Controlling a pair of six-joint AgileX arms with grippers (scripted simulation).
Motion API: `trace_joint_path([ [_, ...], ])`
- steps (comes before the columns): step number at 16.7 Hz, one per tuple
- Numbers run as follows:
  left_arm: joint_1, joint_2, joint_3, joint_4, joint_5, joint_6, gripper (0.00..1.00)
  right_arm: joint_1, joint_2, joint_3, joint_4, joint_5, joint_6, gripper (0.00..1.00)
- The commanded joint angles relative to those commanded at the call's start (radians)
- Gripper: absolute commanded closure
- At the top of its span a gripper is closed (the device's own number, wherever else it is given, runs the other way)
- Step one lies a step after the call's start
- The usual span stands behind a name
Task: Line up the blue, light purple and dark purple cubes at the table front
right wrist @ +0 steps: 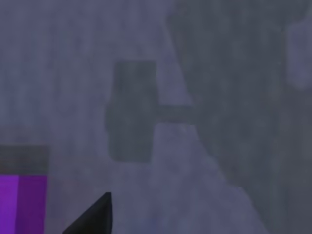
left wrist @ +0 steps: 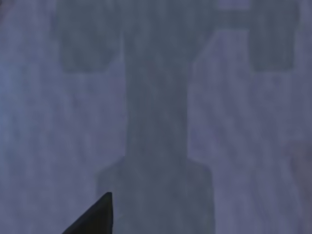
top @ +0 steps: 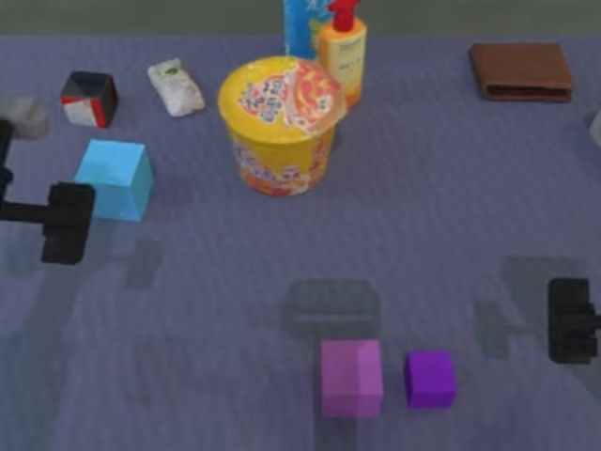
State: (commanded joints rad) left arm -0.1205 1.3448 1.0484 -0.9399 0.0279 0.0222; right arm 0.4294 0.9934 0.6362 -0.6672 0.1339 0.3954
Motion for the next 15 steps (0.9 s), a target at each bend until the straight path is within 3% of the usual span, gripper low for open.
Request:
trace_joint_path([
  [7,-0.018,0.662,0.621,-0.361,-0.014,-0.003,0.00,-0.239,-0.553,-0.442,0.314,-0.056,-0.239,0.00],
  [15,-0.014,1.029,1.140,-0.462,-0.022,-0.016,0.00,-0.406,-0.965,-0.629,0.639,-0.128,-0.385,0.00],
])
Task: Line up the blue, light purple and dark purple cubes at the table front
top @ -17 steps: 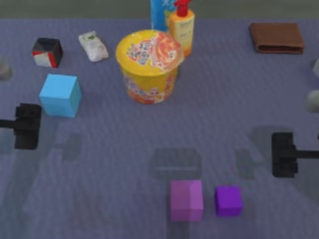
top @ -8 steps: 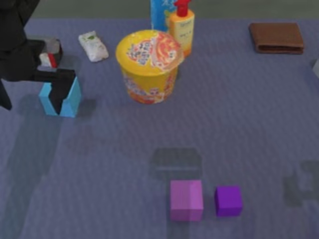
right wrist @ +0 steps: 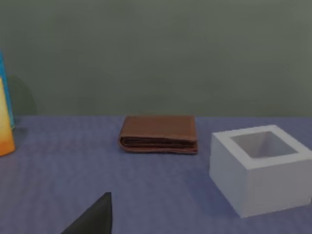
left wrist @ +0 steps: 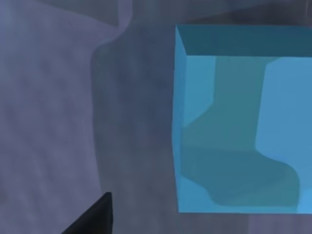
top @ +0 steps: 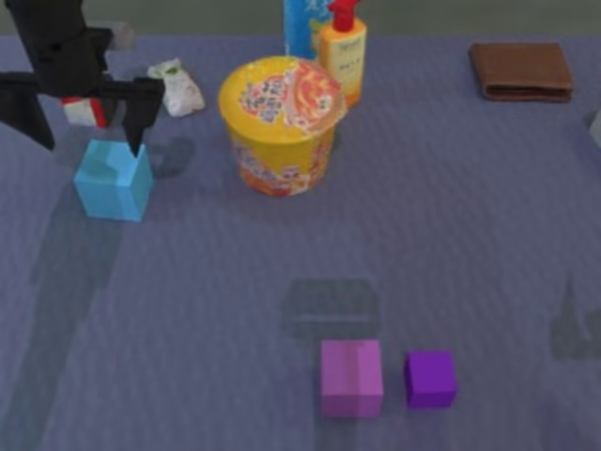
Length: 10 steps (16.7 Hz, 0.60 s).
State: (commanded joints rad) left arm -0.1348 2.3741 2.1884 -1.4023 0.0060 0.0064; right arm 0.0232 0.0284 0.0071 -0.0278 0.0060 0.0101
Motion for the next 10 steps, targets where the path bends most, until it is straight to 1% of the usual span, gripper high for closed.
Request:
trace_joint_path([
  [2,0.002,0.022,0.036,0.002,-0.001,-0.002,0.00,-0.013,-0.027,-0.007,0.027,-0.006,-0.010,0.00],
  [6,0.002,0.023,0.038,0.002,-0.001,-0.002,0.00,-0.013,-0.028,-0.007,0.028,-0.006,-0.010,0.00],
  [8,0.001,0.020,0.032,0.006,-0.001,-0.002,0.00,-0.013,-0.028,-0.007,0.028,-0.006,-0.010,0.00],
  [10,0.002,0.024,-0.004,0.043,-0.001,-0.002,0.00,-0.013,-0.028,-0.007,0.028,-0.006,-0.010,0.00],
])
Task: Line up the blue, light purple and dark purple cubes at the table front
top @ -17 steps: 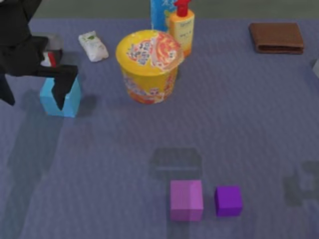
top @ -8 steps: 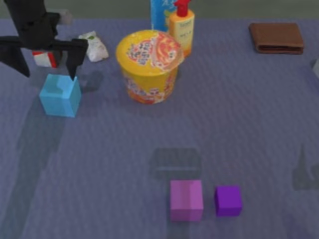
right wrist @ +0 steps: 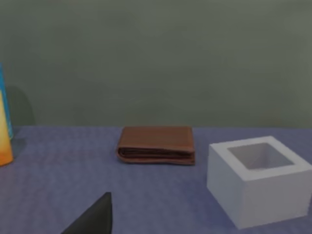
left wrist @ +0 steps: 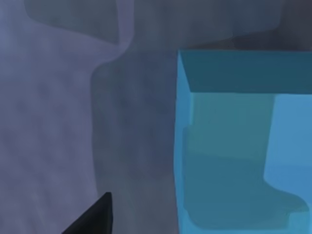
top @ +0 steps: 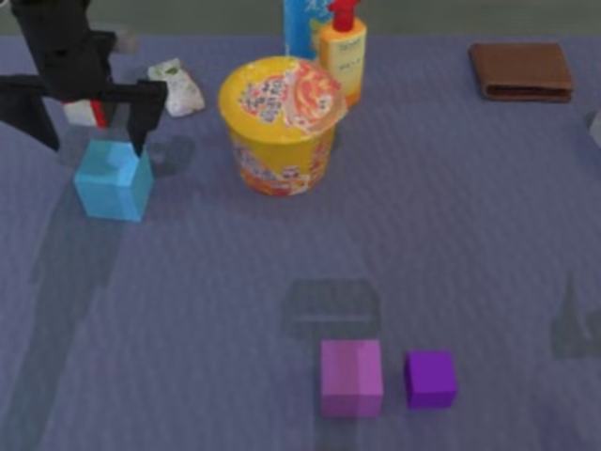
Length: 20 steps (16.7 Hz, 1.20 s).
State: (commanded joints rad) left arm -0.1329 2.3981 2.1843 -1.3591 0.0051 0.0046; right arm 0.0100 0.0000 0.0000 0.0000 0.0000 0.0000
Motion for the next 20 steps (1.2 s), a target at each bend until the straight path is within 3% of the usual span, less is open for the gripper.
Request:
trace_joint_path([
  [6,0.001,0.034,-0.203,0.246,0.000,0.002,0.00,0.000,0.000,0.000,0.000,0.000,0.000,0.00],
  [12,0.002,0.042,-0.239,0.283,0.001,0.002,0.00,0.000,0.000,0.000,0.000,0.000,0.000,0.00],
  [20,0.002,0.042,-0.239,0.283,0.001,0.002,0.60,0.000,0.000,0.000,0.000,0.000,0.000,0.00],
])
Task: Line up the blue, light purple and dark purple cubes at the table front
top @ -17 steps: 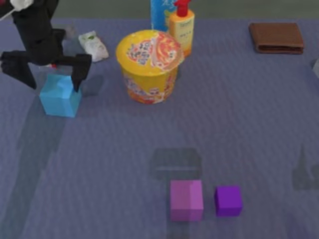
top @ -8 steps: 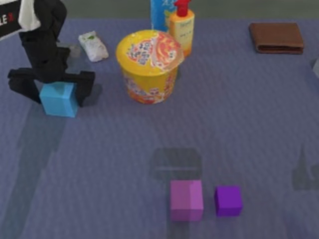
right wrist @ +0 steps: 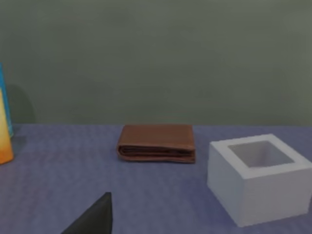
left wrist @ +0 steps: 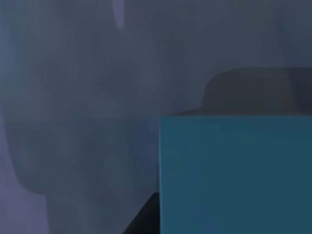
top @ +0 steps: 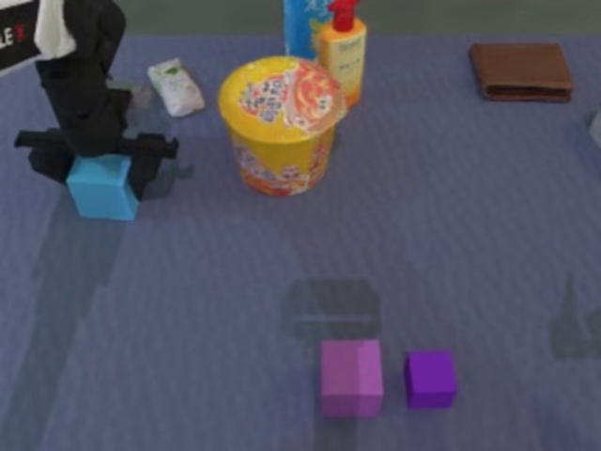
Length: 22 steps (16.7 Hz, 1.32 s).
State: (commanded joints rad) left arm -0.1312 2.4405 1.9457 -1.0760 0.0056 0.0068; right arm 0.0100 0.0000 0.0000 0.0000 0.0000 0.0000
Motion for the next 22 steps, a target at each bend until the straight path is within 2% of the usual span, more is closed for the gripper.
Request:
trace_joint_path([
  [5,0.000,0.000,0.000,0.000,0.000,0.000,0.98,0.000,0.000,0.000,0.000,0.000,0.000,0.00],
  [6,0.000,0.000,0.000,0.000,0.000,0.000,1.00,0.000,0.000,0.000,0.000,0.000,0.000,0.00],
  [15,-0.001,-0.010,0.005,-0.006,0.000,0.001,1.00,0.000,0.000,0.000,0.000,0.000,0.000,0.00],
  [22,0.014,-0.045,0.180,-0.220,-0.001,0.000,1.00,0.000,0.000,0.000,0.000,0.000,0.000,0.00],
])
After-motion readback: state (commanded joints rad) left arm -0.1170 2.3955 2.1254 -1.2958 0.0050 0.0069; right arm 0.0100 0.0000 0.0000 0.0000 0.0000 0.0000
